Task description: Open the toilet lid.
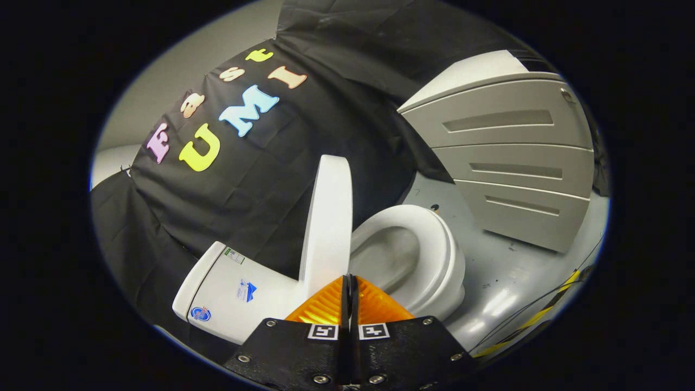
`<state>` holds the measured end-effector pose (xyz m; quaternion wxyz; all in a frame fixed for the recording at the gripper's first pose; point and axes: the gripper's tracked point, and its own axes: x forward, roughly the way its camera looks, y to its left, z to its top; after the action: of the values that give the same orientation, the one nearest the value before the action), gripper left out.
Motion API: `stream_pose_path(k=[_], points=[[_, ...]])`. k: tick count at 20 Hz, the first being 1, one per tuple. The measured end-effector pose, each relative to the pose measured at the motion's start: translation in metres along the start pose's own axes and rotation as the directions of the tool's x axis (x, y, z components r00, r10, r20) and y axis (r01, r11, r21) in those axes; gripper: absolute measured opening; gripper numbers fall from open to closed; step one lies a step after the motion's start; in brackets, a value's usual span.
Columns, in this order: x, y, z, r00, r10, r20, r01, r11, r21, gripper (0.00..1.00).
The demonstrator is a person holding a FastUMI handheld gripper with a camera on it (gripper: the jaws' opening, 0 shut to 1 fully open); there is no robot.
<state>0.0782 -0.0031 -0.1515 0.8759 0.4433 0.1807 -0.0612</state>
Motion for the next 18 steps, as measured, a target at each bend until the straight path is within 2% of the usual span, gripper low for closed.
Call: stream_pose_path(k=[5,18], points=[[-0.005,0.02,0.002,1.0,-0.008,0.008,0.008,0.996,-0.094,0.0],[-0.014,0.057,0.002,0.998,-0.032,0.049,0.043,0.97,-0.237,0.0]])
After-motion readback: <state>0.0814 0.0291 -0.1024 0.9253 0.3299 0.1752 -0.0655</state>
